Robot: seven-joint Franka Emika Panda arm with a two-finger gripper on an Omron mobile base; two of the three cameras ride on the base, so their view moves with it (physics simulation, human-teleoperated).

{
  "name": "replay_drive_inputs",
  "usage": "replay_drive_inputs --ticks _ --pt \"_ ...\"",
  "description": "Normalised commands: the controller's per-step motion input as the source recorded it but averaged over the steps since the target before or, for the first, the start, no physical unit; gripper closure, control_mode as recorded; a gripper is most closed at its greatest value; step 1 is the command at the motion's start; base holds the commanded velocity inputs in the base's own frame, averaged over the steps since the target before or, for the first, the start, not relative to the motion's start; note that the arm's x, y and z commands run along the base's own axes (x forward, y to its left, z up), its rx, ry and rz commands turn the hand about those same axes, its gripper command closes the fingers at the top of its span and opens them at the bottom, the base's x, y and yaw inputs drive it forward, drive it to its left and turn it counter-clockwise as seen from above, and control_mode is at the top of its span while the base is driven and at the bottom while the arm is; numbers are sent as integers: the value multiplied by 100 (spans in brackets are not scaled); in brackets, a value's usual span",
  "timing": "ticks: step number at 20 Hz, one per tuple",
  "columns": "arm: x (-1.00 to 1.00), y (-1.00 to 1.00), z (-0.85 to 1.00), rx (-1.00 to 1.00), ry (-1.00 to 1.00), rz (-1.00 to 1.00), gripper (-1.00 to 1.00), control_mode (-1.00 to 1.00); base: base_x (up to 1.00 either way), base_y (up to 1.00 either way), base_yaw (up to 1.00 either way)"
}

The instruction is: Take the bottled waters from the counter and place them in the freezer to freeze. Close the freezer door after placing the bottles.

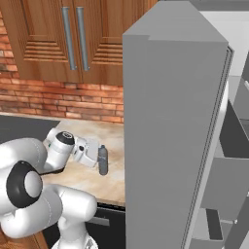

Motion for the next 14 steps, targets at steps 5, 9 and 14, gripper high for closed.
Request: replay_drive_inputs --ticks 5,9,14 --pt "-31 0 27 1 -1 11 100 -100 0 0 0" --pt "-53 2 86 6 -1 32 100 -100 0 0 0" --pt "-47 0 99 9 0 50 100 -100 0 0 0"
